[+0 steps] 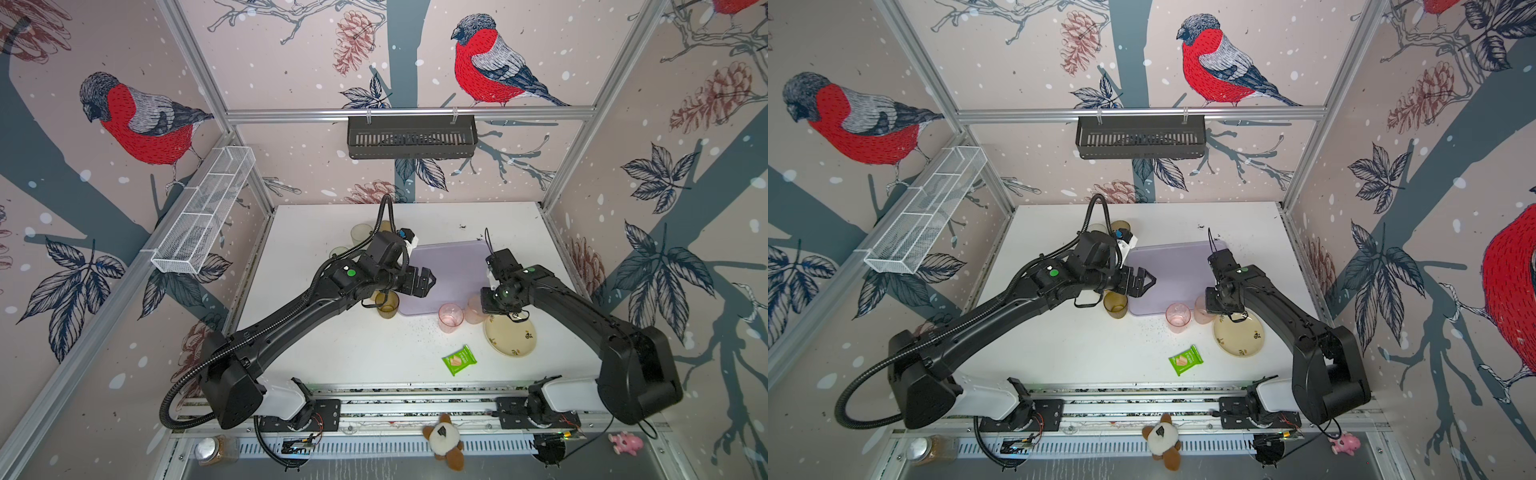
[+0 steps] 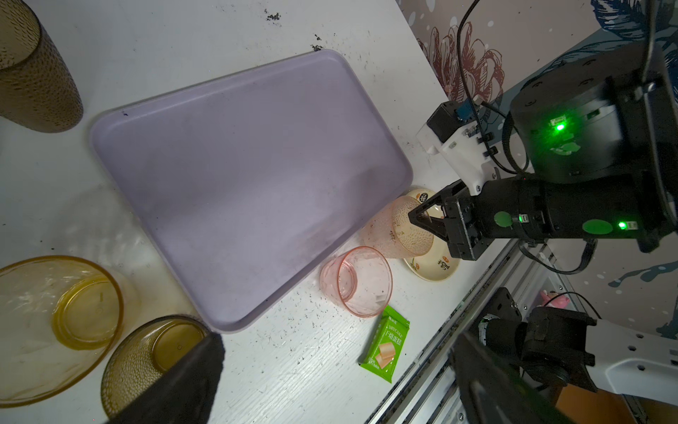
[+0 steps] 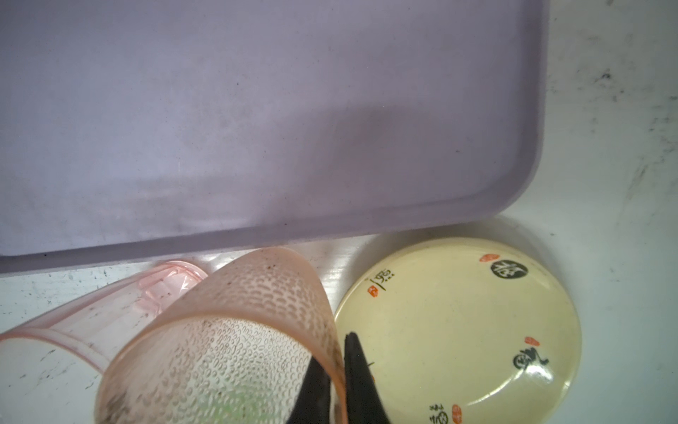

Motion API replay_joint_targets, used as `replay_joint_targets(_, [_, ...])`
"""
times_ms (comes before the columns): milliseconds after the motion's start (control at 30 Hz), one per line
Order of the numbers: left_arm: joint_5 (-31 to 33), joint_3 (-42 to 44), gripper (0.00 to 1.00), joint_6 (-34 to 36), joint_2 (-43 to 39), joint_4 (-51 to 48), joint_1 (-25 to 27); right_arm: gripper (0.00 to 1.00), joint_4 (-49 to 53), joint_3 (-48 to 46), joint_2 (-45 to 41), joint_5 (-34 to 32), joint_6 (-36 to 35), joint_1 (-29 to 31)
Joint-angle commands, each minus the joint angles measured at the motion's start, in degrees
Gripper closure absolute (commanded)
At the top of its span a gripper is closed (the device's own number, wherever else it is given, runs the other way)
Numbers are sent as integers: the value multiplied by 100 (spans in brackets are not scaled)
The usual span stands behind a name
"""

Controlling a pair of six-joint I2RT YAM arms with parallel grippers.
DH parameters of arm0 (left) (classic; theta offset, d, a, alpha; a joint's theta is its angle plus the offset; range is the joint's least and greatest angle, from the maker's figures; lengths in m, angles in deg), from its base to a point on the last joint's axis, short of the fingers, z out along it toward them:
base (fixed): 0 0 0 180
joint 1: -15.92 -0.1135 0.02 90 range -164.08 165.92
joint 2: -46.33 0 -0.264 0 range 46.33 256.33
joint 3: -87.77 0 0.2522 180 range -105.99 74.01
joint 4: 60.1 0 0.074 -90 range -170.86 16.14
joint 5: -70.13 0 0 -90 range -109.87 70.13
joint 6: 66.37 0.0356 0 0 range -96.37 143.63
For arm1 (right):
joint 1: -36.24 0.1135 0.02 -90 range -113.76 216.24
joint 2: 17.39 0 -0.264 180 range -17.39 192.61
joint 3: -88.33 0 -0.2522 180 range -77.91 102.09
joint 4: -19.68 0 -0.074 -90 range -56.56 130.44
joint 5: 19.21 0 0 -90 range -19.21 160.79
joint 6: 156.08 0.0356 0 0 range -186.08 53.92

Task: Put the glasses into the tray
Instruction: 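Lower the right gripper onto the textured pink cup beside the plate and close it, then lift the pink cup with the right gripper and carry it to the tray's far corner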

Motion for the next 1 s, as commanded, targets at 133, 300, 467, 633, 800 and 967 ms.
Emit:
replay_joint_targets(133, [-16, 52, 3, -9, -35, 181, -95, 100, 95, 235, -2, -172, 60, 3])
replay_joint_targets(300, [-42, 73, 3, -10, -29, 225, -162, 100, 207, 489, 79, -273, -1, 4])
replay_joint_targets(467, [-68, 92, 3, -16, -29, 231, -222, 100, 374, 872, 275, -404, -156, -32])
replay_joint_targets(633, [-86, 66, 3, 35, 5, 226, -250, 100, 471, 1226, 521, -432, -311, -194])
replay_joint_targets(800, [-67, 17, 3, 76, 39, 200, -282, 100, 558, 1534, 712, -445, -493, -434])
replay_joint_targets(967, [-68, -95, 3, 127, 124, 99, -308, 100, 653, 1854, 899, -424, -699, -678])
